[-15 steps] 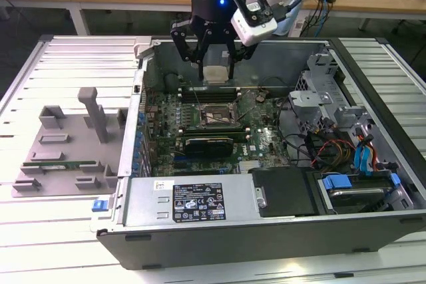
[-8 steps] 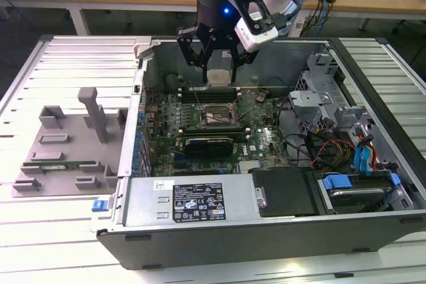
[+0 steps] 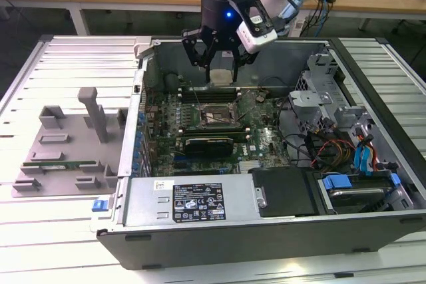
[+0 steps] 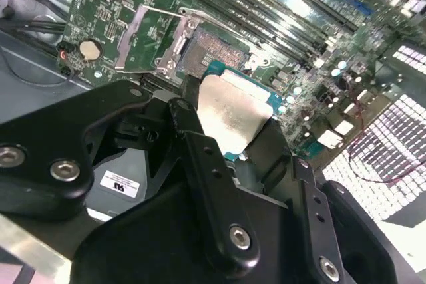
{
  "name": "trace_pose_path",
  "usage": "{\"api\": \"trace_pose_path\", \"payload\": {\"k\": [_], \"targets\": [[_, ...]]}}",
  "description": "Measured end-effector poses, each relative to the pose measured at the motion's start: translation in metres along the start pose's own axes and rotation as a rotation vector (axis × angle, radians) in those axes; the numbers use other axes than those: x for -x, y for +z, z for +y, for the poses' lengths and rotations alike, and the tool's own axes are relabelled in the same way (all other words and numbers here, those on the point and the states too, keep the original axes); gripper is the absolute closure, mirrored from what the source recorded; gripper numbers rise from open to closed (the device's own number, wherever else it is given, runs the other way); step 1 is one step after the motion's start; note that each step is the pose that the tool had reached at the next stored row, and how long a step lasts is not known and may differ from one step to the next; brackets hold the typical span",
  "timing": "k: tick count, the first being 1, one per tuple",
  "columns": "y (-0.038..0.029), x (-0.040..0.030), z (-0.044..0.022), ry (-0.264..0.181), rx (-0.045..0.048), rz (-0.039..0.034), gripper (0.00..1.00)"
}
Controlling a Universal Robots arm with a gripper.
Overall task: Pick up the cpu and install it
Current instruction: 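Pick up the cpu and move it towards the insertion slot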
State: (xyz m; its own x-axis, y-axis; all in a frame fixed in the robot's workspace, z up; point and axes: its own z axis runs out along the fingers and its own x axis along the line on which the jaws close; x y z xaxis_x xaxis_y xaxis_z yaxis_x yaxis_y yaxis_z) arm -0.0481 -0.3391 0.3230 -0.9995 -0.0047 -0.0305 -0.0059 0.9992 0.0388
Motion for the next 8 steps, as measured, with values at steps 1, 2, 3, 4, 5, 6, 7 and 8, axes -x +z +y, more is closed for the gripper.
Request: {"api": "trace_pose_path", "payload": {"k": [1,2,3,4,5,6,7,8], "targets": [[0.0059,-0.0001,0.0022,0.000,0.0004,-0.0002,0.45],[0.0098,-0.0008,0.0026,0.000,0.0000,0.0000,0.45],[0.0136,-0.0033,0.0025,0.000,0.0002,-0.0001,0.45],[0.0146,-0.0040,0.0025,0.000,0.0003,-0.0001,0.45],[0.0154,-0.0044,0.0024,0.000,0.0002,-0.0001,0.45],[0.0168,-0.0048,0.0024,0.000,0.0002,-0.0001,0.45],[0.0169,-0.0049,0.0024,0.000,-0.0001,0.0001,0.45],[0.0171,-0.0049,0.0024,0.000,0.0002,0.0000,0.45]]}}
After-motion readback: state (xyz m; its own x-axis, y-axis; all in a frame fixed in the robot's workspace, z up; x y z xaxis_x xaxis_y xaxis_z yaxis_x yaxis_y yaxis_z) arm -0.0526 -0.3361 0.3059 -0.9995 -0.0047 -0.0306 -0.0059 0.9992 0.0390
